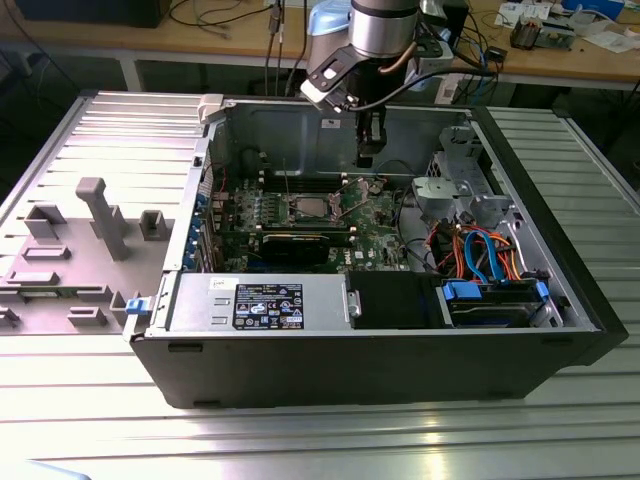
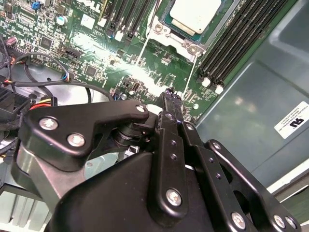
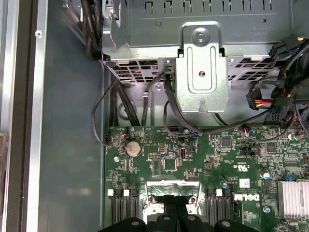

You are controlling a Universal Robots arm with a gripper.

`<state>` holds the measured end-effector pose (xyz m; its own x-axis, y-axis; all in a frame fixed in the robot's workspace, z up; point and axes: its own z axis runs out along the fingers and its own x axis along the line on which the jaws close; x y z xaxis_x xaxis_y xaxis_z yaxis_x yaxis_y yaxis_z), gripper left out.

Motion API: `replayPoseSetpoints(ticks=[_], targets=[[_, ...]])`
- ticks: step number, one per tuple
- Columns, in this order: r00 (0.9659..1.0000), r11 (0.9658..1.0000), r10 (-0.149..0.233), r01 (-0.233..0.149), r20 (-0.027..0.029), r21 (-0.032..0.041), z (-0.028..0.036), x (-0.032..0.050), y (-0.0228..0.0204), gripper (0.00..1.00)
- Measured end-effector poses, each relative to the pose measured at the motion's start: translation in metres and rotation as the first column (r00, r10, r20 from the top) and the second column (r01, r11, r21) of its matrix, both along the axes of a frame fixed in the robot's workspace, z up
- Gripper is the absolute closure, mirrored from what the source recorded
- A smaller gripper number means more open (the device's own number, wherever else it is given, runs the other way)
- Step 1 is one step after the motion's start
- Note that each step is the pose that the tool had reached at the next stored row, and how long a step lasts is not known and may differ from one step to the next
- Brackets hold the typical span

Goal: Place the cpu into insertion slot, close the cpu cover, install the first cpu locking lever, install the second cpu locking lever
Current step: 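Close the cpu cover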

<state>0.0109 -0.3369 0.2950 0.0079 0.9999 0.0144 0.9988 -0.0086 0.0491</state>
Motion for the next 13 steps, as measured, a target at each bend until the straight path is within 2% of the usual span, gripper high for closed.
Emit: replayPoseSetpoints(ticks=[5, 8, 11, 13], targets=[[1.0000, 1.0000, 0.000, 0.000, -0.0001, 0.0000, 0.0000, 0.0035, 0.0000, 0.89], [1.0000, 1.0000, 0.000, 0.000, -0.0011, 0.0003, -0.0010, 0.0093, 0.0000, 0.89], [1.0000, 1.0000, 0.000, 0.000, -0.0059, 0.0001, -0.0058, 0.0149, 0.0000, 0.89], [1.0000, 1.0000, 0.000, 0.000, -0.0071, 0.0001, -0.0094, 0.0186, 0.0000, 0.89]])
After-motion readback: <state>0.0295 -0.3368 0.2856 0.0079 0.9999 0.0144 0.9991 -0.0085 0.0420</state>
